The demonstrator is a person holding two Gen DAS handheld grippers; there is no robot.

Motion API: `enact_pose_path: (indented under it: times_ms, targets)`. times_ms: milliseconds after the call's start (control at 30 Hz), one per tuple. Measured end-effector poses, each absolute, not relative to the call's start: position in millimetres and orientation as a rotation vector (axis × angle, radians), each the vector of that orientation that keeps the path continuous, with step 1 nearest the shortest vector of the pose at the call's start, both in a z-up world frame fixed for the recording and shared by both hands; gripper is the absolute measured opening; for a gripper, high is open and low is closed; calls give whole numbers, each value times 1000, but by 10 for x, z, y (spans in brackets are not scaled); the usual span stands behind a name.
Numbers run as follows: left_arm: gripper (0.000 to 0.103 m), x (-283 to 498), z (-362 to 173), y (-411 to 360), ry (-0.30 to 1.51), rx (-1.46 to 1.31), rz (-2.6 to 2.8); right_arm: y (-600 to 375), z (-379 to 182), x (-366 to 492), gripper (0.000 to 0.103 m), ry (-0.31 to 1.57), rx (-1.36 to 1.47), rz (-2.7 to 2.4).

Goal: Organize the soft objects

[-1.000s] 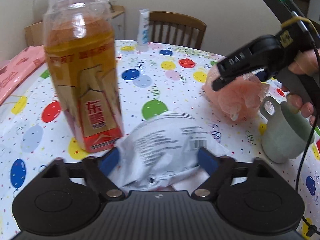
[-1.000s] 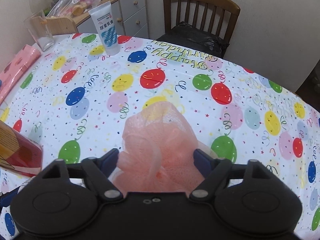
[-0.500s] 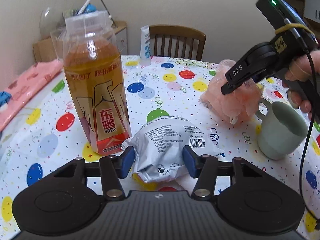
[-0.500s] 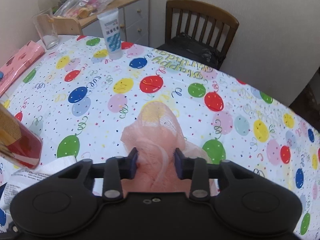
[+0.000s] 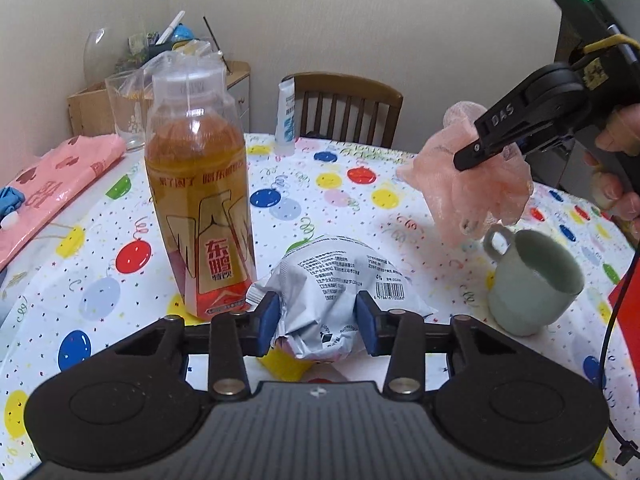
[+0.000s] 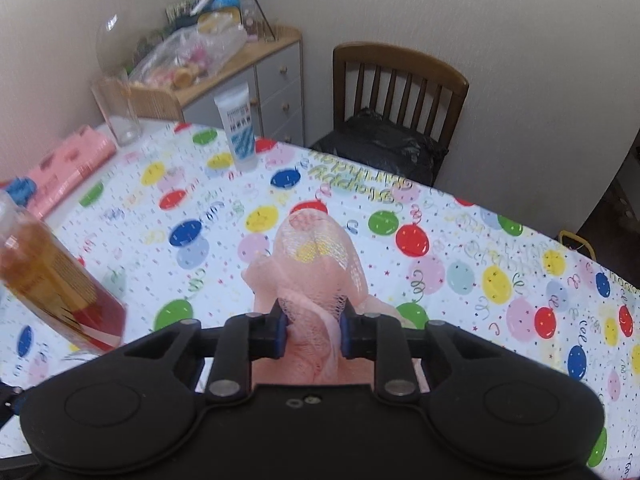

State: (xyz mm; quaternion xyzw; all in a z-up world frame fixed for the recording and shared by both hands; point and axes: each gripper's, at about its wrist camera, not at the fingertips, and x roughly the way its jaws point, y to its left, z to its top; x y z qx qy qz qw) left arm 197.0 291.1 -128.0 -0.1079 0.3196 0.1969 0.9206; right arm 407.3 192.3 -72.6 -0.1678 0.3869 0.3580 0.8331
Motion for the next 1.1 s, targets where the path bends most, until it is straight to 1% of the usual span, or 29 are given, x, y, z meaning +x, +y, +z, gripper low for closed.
enact_pose_path:
  times_ms: [533,867,1100]
  targets:
    - [40,1809,-844,2683,598,-250,331,1126,69,3704,23,789,-174,809]
    - [40,1723,-520,2313,569,-244,249,287,392,3394,23,758,-112,770]
    - [40,1728,-331,1903,557,-222,181,-417,473,3287,23,752,-84,725]
